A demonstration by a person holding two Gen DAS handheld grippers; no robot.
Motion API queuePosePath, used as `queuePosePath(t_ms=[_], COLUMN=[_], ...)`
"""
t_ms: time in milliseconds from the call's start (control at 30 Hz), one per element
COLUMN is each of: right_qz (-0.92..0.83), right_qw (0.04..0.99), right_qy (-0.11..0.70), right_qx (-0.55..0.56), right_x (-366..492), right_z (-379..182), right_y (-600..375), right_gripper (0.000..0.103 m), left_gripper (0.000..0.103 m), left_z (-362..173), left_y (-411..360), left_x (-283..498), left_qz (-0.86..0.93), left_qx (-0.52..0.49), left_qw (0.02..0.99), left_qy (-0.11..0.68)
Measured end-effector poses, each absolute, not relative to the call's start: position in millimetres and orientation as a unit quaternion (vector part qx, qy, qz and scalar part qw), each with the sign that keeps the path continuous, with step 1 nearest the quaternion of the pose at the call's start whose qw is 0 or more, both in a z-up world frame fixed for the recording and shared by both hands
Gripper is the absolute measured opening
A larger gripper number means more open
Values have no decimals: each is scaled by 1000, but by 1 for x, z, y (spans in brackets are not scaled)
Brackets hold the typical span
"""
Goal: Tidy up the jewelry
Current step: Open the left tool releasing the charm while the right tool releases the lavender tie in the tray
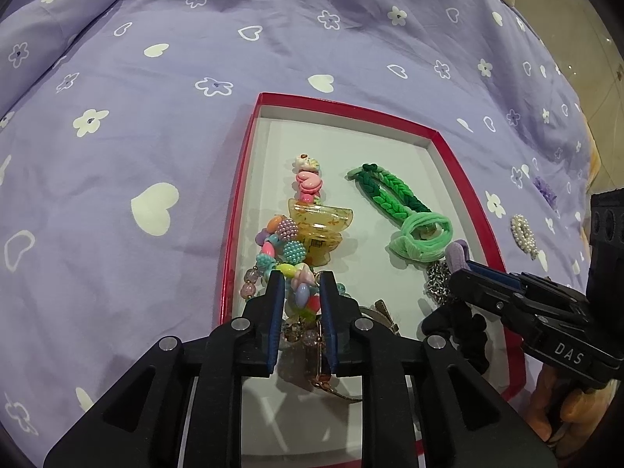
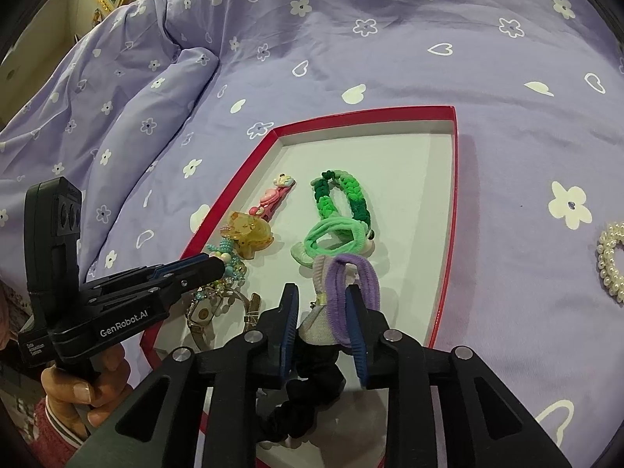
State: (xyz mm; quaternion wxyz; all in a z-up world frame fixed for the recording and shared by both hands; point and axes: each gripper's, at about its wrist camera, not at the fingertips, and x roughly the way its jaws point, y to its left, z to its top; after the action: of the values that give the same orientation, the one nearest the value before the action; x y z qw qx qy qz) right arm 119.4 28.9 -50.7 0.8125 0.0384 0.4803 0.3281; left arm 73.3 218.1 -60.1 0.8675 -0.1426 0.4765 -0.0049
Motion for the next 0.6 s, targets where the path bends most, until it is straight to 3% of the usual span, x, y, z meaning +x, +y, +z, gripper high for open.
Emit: queuePosePath(t_ms=[233,367,600], right_qz=[330,330,331], right_qw=[815,818,824], right_qy=[474,469,456], right_qx=[40,42,48], right_x=[117,116,111], right_z=[-46,-43,-34], right_y=[28,25,20], right_gripper=[29,38,38], left_gripper=[27,34,45], left_z=[-58,-55,-42], left_y=[218,216,214], left_x=[70,67,59], left_qz=[-6,-6,-3], left_qx=[-142,-141,-140], left_qw=[869,871,878], left_qy=[474,471,458])
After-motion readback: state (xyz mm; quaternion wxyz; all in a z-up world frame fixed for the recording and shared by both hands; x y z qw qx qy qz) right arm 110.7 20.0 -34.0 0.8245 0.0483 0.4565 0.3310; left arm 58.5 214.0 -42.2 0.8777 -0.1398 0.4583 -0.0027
